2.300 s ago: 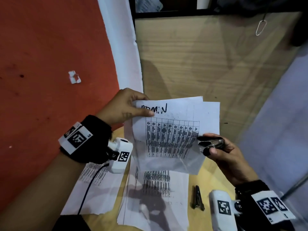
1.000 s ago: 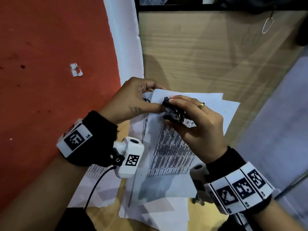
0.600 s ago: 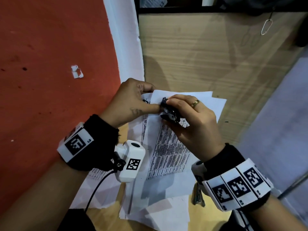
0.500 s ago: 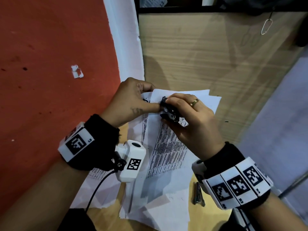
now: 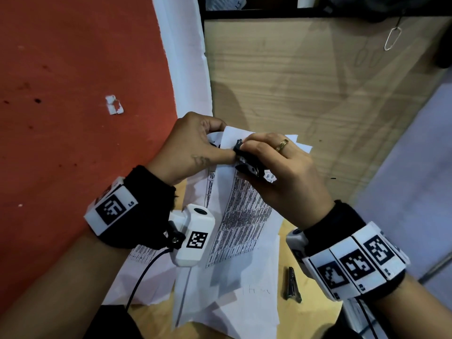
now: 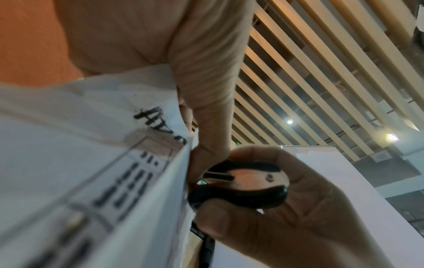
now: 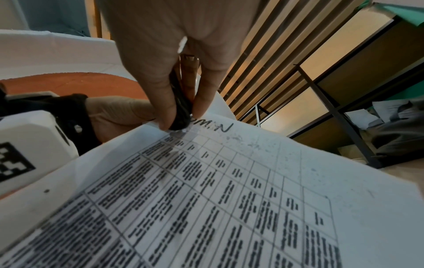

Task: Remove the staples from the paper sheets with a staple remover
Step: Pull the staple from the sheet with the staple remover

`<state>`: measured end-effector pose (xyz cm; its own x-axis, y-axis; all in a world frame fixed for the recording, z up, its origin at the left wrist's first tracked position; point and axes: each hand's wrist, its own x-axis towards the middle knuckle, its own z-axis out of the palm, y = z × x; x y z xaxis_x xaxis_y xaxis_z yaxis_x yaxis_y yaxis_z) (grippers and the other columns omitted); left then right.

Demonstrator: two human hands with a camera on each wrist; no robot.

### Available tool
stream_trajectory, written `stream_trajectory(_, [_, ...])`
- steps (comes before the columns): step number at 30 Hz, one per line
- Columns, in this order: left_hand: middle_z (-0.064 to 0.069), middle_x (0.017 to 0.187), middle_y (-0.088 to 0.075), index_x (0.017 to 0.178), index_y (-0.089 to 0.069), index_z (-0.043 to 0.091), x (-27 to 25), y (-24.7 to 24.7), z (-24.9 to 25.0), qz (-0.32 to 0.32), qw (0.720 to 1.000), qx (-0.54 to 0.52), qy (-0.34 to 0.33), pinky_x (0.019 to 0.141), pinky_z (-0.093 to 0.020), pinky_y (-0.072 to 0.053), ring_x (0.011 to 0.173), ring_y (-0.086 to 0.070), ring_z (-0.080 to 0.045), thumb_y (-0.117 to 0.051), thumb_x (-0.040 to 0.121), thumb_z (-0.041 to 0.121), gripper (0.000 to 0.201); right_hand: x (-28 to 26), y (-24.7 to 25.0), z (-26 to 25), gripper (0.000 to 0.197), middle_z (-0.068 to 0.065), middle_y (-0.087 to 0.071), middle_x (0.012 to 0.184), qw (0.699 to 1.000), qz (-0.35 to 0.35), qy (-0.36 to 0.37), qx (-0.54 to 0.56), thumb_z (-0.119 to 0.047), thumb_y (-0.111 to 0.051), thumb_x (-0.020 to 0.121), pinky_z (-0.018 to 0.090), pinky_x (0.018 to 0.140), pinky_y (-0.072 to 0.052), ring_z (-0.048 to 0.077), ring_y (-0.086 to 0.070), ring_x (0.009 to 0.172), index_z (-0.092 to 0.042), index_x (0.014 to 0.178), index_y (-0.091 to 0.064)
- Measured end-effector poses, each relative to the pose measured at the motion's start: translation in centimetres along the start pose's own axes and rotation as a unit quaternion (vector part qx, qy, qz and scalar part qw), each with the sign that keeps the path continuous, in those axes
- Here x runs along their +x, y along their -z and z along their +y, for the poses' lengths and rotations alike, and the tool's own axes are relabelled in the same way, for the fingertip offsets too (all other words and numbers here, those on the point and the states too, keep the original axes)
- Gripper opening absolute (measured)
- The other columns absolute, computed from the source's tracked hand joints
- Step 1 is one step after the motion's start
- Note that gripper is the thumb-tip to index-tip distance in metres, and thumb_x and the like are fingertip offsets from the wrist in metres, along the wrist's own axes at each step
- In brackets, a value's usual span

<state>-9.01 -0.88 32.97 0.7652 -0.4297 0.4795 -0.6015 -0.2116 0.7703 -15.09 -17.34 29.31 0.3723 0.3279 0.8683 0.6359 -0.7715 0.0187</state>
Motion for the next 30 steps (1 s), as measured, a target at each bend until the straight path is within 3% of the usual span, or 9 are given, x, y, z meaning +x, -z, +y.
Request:
stream_trajectory(5, [-0.024, 0.094, -0.071, 0.091, -0.071, -0.003, 0.0, 0.1, 0.2, -0.016, 0.999, -0.032, 0.001, 0.081, -0.052, -0.052, 0.08, -0.063, -0.02, -0.074, 0.061, 0.01, 0.033, -0.1, -0.1, 0.4, 0.026, 0.014, -0.067, 0.1, 1.0, 0.018, 0.005, -0.021, 0.001, -0.074, 0.074, 0.036, 0.073, -0.05, 0.032, -0.063, 0.089, 0.004, 0.099, -0.067])
stream_trajectory(10, [-0.017, 0.095, -0.072, 0.096, -0.07, -0.004, -0.1, 0.3, 0.1, -0.037, 0.996, -0.075, 0.004, 0.08, -0.034, -0.055, 0.082, -0.065, -0.017, -0.078, 0.062, 0.0, 0.035, -0.1, -0.2, 0.3, 0.021, 0.012, -0.068, 0.097, 0.999, 0.037, -0.004, -0.006, -0.004, -0.073, 0.077, 0.028, 0.076, -0.049, 0.027, -0.062, 0.086, 0.003, 0.096, -0.068])
stream_trajectory(12, [-0.012, 0.092, -0.072, 0.097, -0.069, -0.003, -0.1, 0.4, 0.0, -0.052, 0.994, -0.095, 0.007, 0.078, -0.027, -0.055, 0.083, -0.065, -0.014, -0.079, 0.062, -0.007, 0.036, -0.1, -0.3, 0.3, 0.021, 0.011, -0.068, 0.098, 0.999, 0.039, -0.018, 0.027, -0.004, -0.073, 0.077, 0.032, 0.075, -0.052, 0.026, -0.063, 0.087, 0.003, 0.096, -0.068])
stream_trajectory(15, [0.0, 0.084, -0.072, 0.094, -0.068, 0.002, -0.1, 0.4, 0.0, -0.063, 0.989, -0.131, 0.016, 0.073, -0.019, -0.054, 0.079, -0.066, -0.009, -0.076, 0.061, 0.002, 0.034, -0.1, -0.2, 0.5, 0.025, 0.009, -0.067, 0.099, 0.993, 0.044, -0.057, 0.09, -0.007, -0.074, 0.077, 0.036, 0.073, -0.056, 0.02, -0.063, 0.09, 0.002, 0.099, -0.067])
stream_trajectory(18, [0.004, 0.078, -0.071, 0.089, -0.067, 0.003, 0.0, 0.3, 0.1, -0.063, 0.984, -0.163, 0.026, 0.067, -0.018, -0.053, 0.073, -0.066, -0.008, -0.073, 0.06, 0.009, 0.03, -0.1, 0.1, 0.4, 0.029, 0.006, -0.067, 0.097, 0.983, 0.055, -0.1, 0.141, -0.011, -0.077, 0.074, 0.028, 0.072, -0.056, 0.013, -0.062, 0.09, -0.001, 0.099, -0.067])
stream_trajectory(21, [0.006, 0.072, -0.071, 0.085, -0.065, 0.006, 0.0, 0.3, 0.1, -0.064, 0.98, -0.184, 0.024, 0.063, -0.017, -0.052, 0.068, -0.065, -0.005, -0.071, 0.061, 0.008, 0.025, 0.0, 0.4, 0.1, 0.033, -0.004, -0.065, 0.095, 0.966, 0.074, -0.14, 0.206, -0.011, -0.079, 0.07, 0.019, 0.069, -0.055, 0.009, -0.063, 0.09, -0.012, 0.1, -0.064])
stream_trajectory(26, [0.005, 0.079, -0.073, 0.085, -0.069, 0.011, 0.1, 0.1, -0.5, -0.068, 0.974, -0.218, 0.001, 0.066, -0.018, -0.052, 0.073, -0.067, -0.006, -0.075, 0.066, 0.0, 0.023, 0.2, 0.4, 0.3, 0.036, 0.001, -0.068, 0.098, 0.933, 0.082, -0.174, 0.303, -0.012, -0.078, 0.07, 0.022, 0.079, -0.052, 0.016, -0.066, 0.096, -0.018, 0.1, -0.061])
stream_trajectory(30, [0.004, 0.084, -0.073, 0.087, -0.071, 0.013, 0.1, 0.1, -0.8, -0.07, 0.973, -0.22, -0.003, 0.068, -0.019, -0.052, 0.078, -0.067, -0.007, -0.073, 0.067, -0.001, 0.024, 0.3, 0.4, 0.3, 0.034, -0.001, -0.068, 0.097, 0.943, 0.084, -0.169, 0.274, -0.014, -0.079, 0.07, 0.028, 0.081, -0.054, 0.012, -0.066, 0.095, -0.014, 0.1, -0.062])
